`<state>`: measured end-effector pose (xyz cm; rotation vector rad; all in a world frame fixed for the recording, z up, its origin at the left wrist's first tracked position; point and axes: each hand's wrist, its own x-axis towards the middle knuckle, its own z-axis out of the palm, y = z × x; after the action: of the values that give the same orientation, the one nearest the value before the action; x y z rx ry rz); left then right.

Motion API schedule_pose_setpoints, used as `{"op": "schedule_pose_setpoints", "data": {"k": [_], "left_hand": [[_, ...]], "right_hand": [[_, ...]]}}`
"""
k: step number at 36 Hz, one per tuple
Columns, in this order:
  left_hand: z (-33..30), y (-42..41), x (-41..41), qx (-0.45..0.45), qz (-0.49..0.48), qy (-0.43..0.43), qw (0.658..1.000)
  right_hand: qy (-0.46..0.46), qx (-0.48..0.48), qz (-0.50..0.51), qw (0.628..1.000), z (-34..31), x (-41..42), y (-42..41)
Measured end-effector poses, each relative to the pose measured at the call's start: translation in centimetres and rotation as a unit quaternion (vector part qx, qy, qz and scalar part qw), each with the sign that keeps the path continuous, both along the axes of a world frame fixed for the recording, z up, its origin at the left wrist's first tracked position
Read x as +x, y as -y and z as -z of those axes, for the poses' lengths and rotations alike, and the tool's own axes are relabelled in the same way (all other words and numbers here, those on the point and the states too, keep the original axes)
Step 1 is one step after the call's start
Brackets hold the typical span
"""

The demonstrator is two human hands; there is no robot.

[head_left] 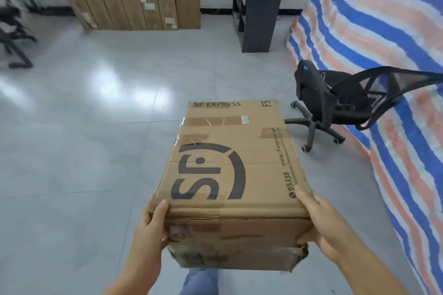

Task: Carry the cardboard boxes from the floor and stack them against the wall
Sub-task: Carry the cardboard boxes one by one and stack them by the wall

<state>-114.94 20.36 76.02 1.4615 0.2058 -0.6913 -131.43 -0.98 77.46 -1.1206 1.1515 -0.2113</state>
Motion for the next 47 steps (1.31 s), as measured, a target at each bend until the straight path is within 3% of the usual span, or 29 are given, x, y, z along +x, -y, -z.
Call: {"op": "schedule_pose_setpoints", "data": {"k": [13,24,33,47], "left_hand": [[-1.5,17.7,21.3,0.020,0.010,0.023,0.999],[-1.4,35.7,33.3,0.011,0.012,0.020,1.000],[-1.8,51.1,41.9,0.005,-0.033,0.017,0.999],[-0.3,64.7,61.7,0.022,-0.081,0.020,0.996]], "right_hand": [[0.011,0.032,0.013,0.999,-0.7,20.2,17.2],[0.001,0.020,0.004,1.000,-0.1,32.6,35.9],[-0.016,0.025,-0.065,0.997,-1.0,43.2,53.1],[-0.001,-0.014,-0.105,0.994,-0.5,65.5,67.4]]}}
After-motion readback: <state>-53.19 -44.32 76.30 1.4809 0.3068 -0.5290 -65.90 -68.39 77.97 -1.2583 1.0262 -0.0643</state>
